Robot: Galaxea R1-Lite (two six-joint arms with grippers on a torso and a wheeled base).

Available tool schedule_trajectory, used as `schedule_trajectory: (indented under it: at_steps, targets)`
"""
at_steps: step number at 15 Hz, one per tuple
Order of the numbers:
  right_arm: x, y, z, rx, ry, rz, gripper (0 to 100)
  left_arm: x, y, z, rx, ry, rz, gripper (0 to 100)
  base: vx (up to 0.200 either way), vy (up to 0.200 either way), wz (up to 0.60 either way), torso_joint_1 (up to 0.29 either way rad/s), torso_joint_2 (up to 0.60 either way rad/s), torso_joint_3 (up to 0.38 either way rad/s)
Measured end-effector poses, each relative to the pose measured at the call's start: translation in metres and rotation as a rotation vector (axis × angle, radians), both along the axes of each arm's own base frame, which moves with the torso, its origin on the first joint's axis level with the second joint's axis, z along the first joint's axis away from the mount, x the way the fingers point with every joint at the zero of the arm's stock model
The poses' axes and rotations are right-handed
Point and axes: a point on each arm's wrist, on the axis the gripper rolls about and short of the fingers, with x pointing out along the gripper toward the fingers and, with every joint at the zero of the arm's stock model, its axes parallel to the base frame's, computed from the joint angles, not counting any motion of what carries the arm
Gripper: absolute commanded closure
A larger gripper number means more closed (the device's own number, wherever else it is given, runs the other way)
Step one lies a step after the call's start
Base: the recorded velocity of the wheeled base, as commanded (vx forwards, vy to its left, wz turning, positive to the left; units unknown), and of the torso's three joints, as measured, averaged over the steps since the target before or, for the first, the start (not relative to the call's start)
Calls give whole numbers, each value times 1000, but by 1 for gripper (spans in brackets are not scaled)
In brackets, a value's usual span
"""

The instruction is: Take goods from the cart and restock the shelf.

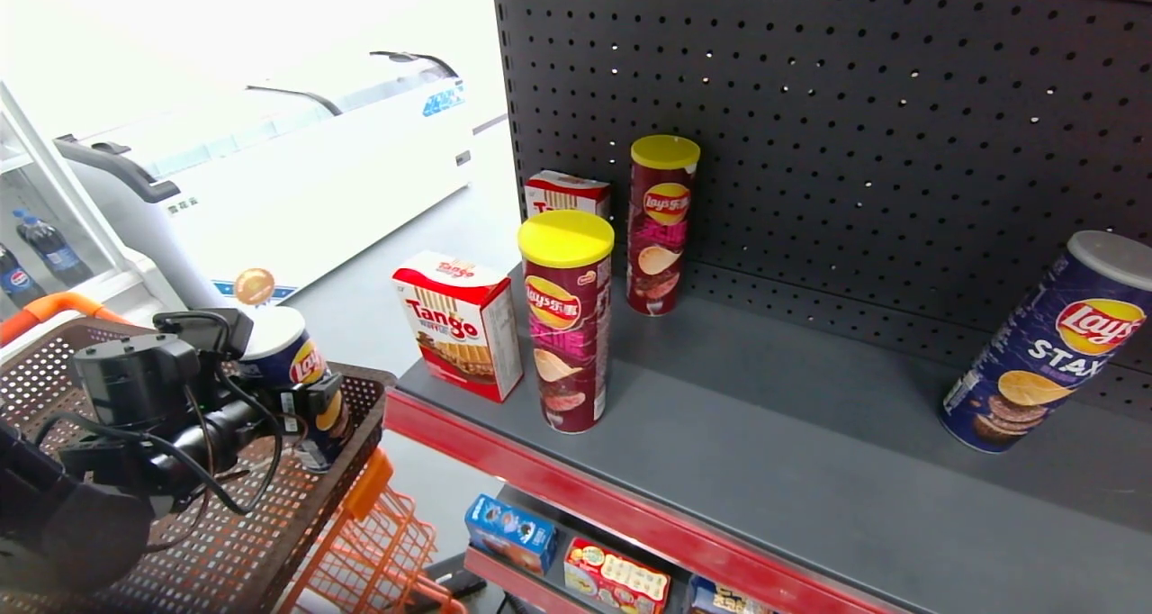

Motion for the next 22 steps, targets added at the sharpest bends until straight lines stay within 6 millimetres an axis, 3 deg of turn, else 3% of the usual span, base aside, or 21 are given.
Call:
schedule_trajectory:
  at_steps: [1, 12, 17, 22]
  targets:
    - [0, 0, 0, 0, 0, 0, 0, 2, 0, -1, 0, 1, -1, 100, 0, 0, 0, 0, 0, 0]
    - [0, 0, 0, 0, 1, 0, 0, 9, 0, 1, 13, -23, -7, 100, 0, 0, 0, 0, 0, 0]
    - [0, 0, 0, 0, 0, 0, 0, -6, -10, 29, 10, -94, -53, 100, 0, 0, 0, 0, 0, 0]
    - [0, 0, 0, 0, 0, 1, 0, -39, -18, 67, 6, -137, -109, 100, 0, 0, 0, 0, 0, 0]
